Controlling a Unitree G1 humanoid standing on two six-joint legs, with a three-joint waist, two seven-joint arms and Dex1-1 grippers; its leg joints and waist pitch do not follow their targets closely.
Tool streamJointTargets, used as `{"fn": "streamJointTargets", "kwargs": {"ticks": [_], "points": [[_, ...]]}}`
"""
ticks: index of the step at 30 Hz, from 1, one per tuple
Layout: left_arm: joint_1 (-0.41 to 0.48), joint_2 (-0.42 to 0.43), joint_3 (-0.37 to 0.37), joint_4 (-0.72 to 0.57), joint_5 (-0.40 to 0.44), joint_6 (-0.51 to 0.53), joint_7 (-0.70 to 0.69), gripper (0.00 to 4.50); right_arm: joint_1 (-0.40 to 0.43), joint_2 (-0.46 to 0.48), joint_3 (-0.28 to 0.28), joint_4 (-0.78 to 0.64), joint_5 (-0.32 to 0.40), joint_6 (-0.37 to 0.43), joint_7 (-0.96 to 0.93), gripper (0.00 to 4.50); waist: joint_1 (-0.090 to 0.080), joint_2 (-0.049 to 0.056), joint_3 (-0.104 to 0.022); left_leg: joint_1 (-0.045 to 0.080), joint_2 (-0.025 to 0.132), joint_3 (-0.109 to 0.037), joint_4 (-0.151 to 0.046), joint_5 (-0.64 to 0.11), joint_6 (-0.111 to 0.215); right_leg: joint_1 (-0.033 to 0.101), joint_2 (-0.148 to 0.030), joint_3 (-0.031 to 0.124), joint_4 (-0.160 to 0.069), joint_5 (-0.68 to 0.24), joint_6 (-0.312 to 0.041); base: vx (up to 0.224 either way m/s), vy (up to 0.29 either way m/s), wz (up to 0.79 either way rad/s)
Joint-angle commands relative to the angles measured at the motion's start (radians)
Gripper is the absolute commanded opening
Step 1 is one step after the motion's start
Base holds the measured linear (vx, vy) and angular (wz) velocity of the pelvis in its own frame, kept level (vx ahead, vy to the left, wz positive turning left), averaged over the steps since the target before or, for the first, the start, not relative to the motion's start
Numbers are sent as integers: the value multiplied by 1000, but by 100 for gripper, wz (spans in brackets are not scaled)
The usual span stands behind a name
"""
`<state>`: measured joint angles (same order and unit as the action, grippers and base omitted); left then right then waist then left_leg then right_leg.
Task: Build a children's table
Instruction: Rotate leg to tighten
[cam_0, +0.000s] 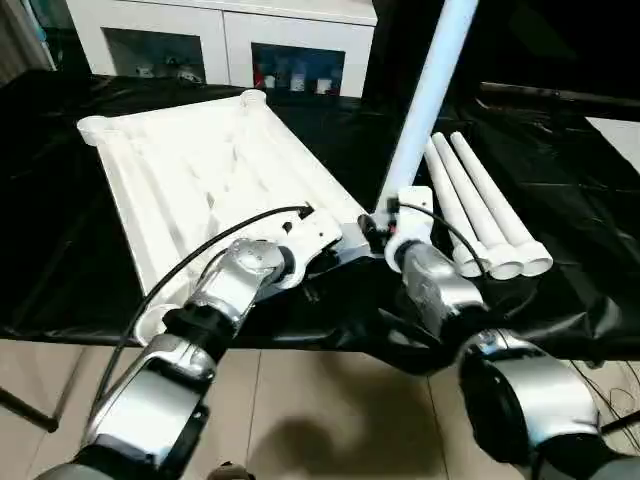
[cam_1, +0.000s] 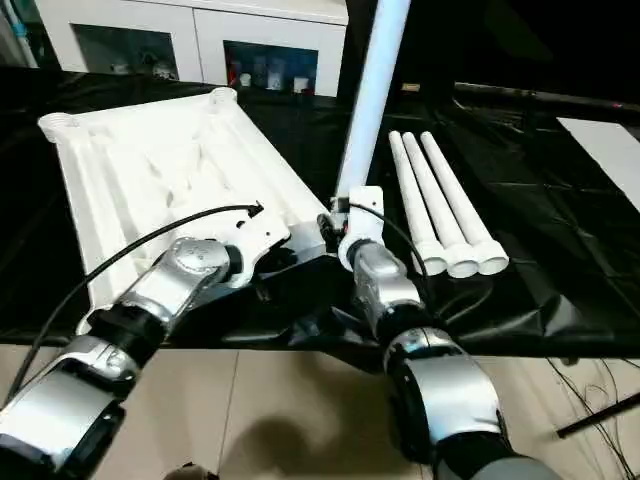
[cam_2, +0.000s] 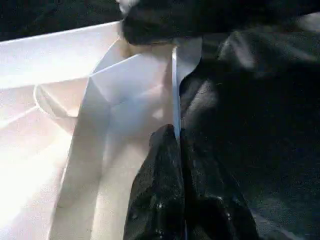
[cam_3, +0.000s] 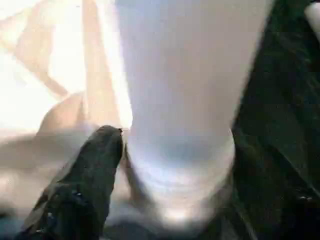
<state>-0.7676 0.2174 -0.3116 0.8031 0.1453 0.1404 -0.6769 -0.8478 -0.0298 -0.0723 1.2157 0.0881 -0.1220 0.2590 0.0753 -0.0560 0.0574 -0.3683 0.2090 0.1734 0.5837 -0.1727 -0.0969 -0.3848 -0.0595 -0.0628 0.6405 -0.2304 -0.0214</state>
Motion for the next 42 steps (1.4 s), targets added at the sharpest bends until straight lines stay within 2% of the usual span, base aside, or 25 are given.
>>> {"fn": "streamJointTargets", "kwargs": {"ticks": [1, 2, 3, 4, 5, 7, 8, 12, 14, 18, 19, 20, 22, 23, 27, 29, 36, 39, 42], "points": [[32, 13, -4, 4, 17, -9, -21, 0, 19, -18, 38, -48, -26, -14, 76, 374, 2, 0, -64, 6, 28, -3, -65, -124, 41, 50, -85, 52, -77, -21, -202, 0, 0, 0], [32, 13, -4, 4, 17, -9, -21, 0, 19, -18, 38, -48, -26, -14, 76, 374, -1, 0, -65, 5, 28, -3, -63, -118, 46, 51, -85, 53, -74, -15, -208, 0, 0, 0], [53, 32, 2, -7, 2, -36, -64, 0, 50, -58, 69, -92, -42, -14, 173, 374, -2, -10, -65, 7, 28, -1, -63, -118, 51, 49, -84, 53, -76, -20, -209, 0, 0, 0], [64, 43, 6, -12, -5, -43, -82, 0, 68, -80, 84, -116, -47, -13, 231, 374, 1, -11, -63, 5, 28, -2, -62, -117, 68, 53, -87, 52, -78, -30, -207, 0, 0, 0], [65, 45, 6, -13, -6, -48, -86, 0, 70, -83, 85, -120, -47, -13, 239, 374, 2, -9, -64, 5, 29, -2, -61, -110, 73, 53, -88, 52, -77, -23, -205, 0, 0, 0], [83, 62, 5, -27, -19, -84, -130, 0, 91, -111, 99, -149, -45, -10, 315, 374, -2, -12, -64, 4, 28, -1, -61, -101, 82, 51, -84, 52, -75, -12, -210, 0, 0, 0], [100, 76, 0, -49, -36, -114, -178, 0, 99, -129, 103, -163, -39, -8, 366, 374, -4, -13, -62, 3, 30, -2, -62, -116, 88, 50, -89, 51, -78, -39, -213, 0, 0, 0], [147, 124, -12, -139, -89, -119, -315, 0, 108, -177, 119, -183, -29, -18, 519, 374, -5, -3, -60, 9, 34, -2, -65, -141, 77, 43, -88, 53, -81, -80, -227, 0, 0, 0], [159, 144, -20, -168, -103, -128, -364, 0, 106, -192, 133, -185, -35, -30, 579, 374, -4, -6, -60, 10, 35, 0, -65, -139, 76, 42, -86, 53, -78, -64, -236, 0, 0, 0], [176, 171, -18, -202, -114, -129, -417, 0, 110, -207, 157, -206, -35, -20, 670, 374, 4, -6, -62, 11, 36, 0, -64, -117, 81, 43, -86, 53, -72, -33, -240, 0, 0, 0], [179, 177, -15, -209, -115, -128, -427, 0, 113, -210, 165, -215, -36, -13, 695, 374, 5, -11, -62, 11, 35, 1, -63, -116, 84, 43, -85, 52, -72, -28, -239, 0, 0, 0], [183, 181, -13, -216, -116, -129, -434, 0, 116, -213, 172, -223, -38, -8, 715, 374, 10, -9, -61, 11, 35, 1, -64, -114, 87, 43, -85, 52, -71, -27, -238, 0, 0, 0], [188, 187, -9, -226, -119, -126, -442, 0, 118, -219, 184, -228, -47, -6, 746, 374, 10, -11, -62, 11, 35, 2, -64, -110, 86, 44, -84, 52, -71, -24, -237, 0, 0, 0], [195, 192, -6, -242, -123, -120, -451, 0, 114, -223, 191, -221, -58, -10, 764, 359, 11, -12, -62, 10, 35, 2, -63, -106, 86, 45, -85, 52, -70, -19, -237, 0, 0, 0], [202, 196, -2, -256, -127, -109, -457, 0, 107, -224, 193, -207, -63, -8, 782, 337, 12, -11, -62, 11, 34, 3, -63, -113, 83, 43, -85, 52, -71, -32, -235, 0, 0, 0], [206, 198, 0, -264, -128, -105, -461, 0, 105, -225, 194, -203, -63, -7, 789, 304, 11, -10, -62, 11, 34, 2, -63, -111, 80, 44, -85, 52, -71, -31, -235, 0, 0, 0], [213, 206, -3, -278, -129, -95, -482, 0, 116, -232, 188, -211, -53, 2, 797, 274, 10, -3, -65, 12, 33, 2, -61, -97, 84, 45, -81, 51, -66, 17, -248, 0, 0, 0], [205, 191, 1, -257, -121, -82, -457, 0, 114, -213, 154, -178, -46, 20, 692, 273, 9, -3, -65, 12, 33, 2, -61, -99, 80, 46, -81, 52, -65, 22, -252, 0, 0, 0], [183, 163, 17, -212, -99, -60, -369, 0, 104, -188, 121, -128, -49, 41, 540, 272, 2, -1, -62, 15, 32, 0, -67, -134, 49, 44, -84, 53, -74, -45, -242, 0, 0, 0]]}}
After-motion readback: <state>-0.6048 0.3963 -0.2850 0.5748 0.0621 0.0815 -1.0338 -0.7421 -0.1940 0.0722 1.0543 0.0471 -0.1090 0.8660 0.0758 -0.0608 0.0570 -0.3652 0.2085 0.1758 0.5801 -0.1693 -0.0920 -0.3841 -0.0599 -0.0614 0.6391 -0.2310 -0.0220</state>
